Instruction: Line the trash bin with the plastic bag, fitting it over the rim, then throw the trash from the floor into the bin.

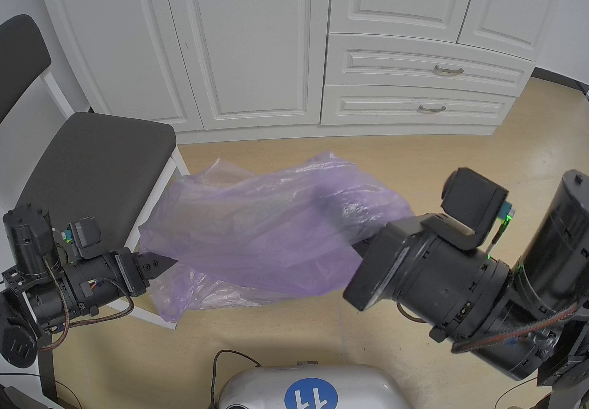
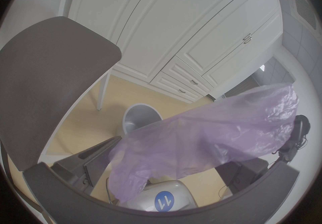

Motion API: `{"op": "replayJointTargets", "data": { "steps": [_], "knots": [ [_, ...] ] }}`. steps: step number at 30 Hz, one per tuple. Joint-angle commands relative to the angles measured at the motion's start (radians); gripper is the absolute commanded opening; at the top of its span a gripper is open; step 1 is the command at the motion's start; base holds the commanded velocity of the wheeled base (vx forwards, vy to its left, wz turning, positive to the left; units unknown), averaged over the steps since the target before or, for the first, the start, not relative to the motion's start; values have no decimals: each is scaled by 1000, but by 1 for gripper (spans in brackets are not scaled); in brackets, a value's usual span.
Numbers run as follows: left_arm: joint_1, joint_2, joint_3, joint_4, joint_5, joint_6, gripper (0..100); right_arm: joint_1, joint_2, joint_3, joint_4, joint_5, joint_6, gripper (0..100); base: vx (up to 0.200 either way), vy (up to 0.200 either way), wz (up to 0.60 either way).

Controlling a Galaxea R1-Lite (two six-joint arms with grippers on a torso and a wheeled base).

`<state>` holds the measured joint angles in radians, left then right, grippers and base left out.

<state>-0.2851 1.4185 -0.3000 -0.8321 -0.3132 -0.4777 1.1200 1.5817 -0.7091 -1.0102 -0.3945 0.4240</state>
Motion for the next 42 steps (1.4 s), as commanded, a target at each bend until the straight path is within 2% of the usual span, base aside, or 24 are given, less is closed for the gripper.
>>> {"op": "replayJointTargets", "data": {
  "steps": [1,8,11,17,21,27,34,37,39,40,42],
  "knots": [
    [-22,39,-1,-4,37,4,100,35,-25,-6,-2,-1,4,0,0,0,0],
    [-46,68,1,-5,106,31,100,57,-34,-24,-8,-12,7,0,0,0,0],
    [-45,122,2,-10,134,83,100,57,-52,-27,-10,-12,7,0,0,0,0],
    [-22,212,2,-78,137,74,100,57,-80,-33,-2,-14,7,0,0,0,0],
    [27,231,15,-153,135,70,100,46,-80,-27,-1,-14,5,0,0,0,0],
    [44,249,36,-157,123,77,100,6,-83,-58,-5,-15,9,0,0,0,0],
    [49,309,25,-159,125,74,100,-6,-109,-67,-4,-32,7,0,0,0,0],
    [63,304,27,-159,97,67,100,-6,-117,-66,-1,-34,7,0,0,0,0],
    [64,290,35,-168,25,21,100,-6,-114,-62,-2,-32,7,0,0,0,0],
    [64,289,36,-173,16,13,100,-6,-112,-61,-2,-32,7,0,0,0,0],
    [61,273,56,-229,-56,-84,100,1,-104,-61,-2,-32,9,0,0,0,0]
  ]
}}
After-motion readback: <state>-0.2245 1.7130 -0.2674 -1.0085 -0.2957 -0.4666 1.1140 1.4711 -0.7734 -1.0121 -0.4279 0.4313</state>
